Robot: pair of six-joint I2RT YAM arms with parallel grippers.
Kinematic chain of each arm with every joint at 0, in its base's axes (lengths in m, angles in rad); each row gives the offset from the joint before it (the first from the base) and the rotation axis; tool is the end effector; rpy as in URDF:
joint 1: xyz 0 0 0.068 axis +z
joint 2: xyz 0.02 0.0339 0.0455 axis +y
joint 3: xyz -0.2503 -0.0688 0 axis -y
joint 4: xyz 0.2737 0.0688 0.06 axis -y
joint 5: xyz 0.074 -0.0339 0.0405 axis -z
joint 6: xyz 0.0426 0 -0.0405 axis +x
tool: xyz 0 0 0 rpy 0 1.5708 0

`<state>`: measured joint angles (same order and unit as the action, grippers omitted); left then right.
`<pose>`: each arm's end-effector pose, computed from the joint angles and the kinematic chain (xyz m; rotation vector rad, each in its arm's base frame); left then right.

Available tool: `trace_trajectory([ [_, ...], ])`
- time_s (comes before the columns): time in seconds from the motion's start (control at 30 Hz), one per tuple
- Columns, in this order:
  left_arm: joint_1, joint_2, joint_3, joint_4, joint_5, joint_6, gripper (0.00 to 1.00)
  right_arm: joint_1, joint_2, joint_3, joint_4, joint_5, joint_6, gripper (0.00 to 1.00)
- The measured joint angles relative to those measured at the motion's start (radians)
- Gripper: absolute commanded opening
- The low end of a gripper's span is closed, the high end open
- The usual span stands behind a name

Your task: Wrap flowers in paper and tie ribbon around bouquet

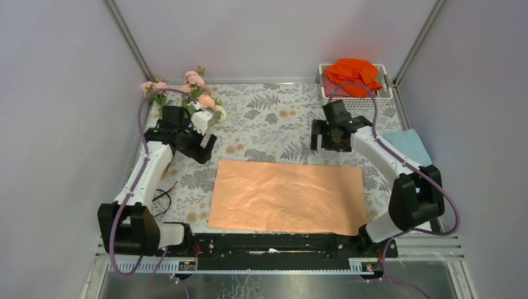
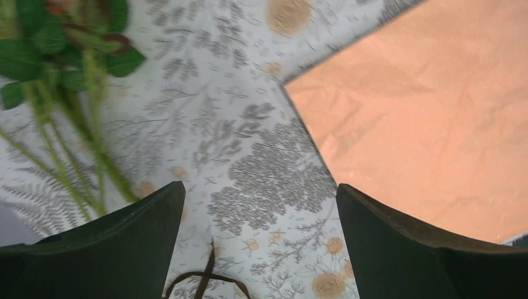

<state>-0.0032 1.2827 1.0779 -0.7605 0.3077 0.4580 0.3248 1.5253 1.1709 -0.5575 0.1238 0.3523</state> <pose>0.2942 -0.0138 0.2623 0.6835 2.3861 -0.2000 0.3403 0.1090 0.2329 0.0866 2.4764 0.1365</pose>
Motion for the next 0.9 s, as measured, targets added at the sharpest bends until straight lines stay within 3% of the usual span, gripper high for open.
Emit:
trace_trajectory([
  [0.1,-0.077,0.002,-0.039,-0.037,-0.026,0.023,0.99,0.071,-0.003,-0.002,-0.121,0.013,-0.006,1.00],
  [0.23,-0.142,0.019,-0.106,-0.063,-0.059,0.028,0.99,0.071,-0.083,-0.106,-0.156,0.050,0.010,1.00],
  [0.37,-0.149,0.052,-0.134,-0.039,-0.060,0.001,0.99,0.068,-0.137,-0.163,-0.170,0.055,0.024,1.00],
  [0.6,-0.154,0.239,-0.140,0.155,-0.003,-0.114,0.93,0.068,-0.117,-0.211,-0.109,-0.019,0.038,1.00],
  [0.9,-0.154,0.399,-0.097,0.208,0.101,-0.170,0.86,0.068,-0.117,-0.243,-0.059,-0.036,0.040,1.00],
])
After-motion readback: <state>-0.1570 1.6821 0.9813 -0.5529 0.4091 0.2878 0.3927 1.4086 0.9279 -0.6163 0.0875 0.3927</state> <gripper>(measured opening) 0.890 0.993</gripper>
